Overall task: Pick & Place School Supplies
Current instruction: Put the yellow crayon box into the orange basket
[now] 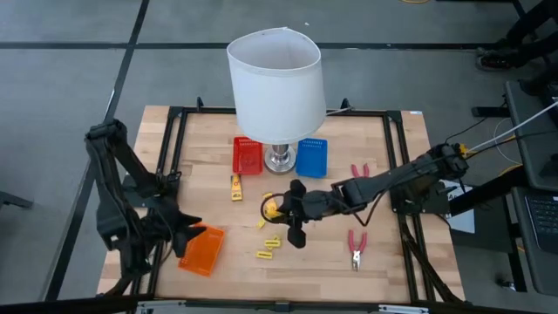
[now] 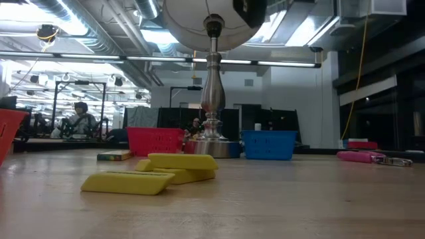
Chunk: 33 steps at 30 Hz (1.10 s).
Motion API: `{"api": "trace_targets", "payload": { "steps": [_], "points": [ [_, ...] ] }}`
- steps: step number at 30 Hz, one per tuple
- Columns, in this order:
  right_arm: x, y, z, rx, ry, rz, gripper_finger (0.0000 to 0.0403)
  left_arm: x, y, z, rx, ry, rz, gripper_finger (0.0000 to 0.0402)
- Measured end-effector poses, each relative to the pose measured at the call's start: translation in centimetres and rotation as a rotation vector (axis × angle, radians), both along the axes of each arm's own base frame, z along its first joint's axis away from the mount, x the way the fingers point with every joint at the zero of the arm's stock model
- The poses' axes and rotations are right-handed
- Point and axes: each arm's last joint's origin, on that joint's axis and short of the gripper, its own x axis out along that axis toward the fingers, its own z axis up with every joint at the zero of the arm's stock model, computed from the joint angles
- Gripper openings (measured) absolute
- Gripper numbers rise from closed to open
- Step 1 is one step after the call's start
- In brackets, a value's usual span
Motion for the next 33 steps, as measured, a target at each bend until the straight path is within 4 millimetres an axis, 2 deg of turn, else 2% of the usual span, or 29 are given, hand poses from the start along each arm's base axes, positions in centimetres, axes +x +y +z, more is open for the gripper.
{"api": "trace_targets", "payload": {
  "steps": [3,14,23,28,33],
  "points": [
    [0.4,-0.8,0.2,0.011,-0.023,0.057,0.0042,1.0,0.9,1.2,0.035,-0.011,-0.050,0.0182],
    [1.9,-4.2,1.4,0.164,-0.124,0.144,0.0042,7.4,4.9,4.0,0.266,0.006,-0.206,0.0183],
    [2.2,-4.1,2.5,0.273,-0.207,0.143,0.0042,10.1,6.7,5.2,0.417,-0.050,-0.305,0.0183],
    [2.1,-3.7,2.5,0.253,-0.214,0.101,0.0042,11.2,7.0,5.7,0.411,-0.104,-0.368,0.0183],
    [2.1,-3.7,2.5,0.250,-0.216,0.083,0.0042,12.5,7.0,5.2,0.389,-0.111,-0.420,0.0183]
  ]
}}
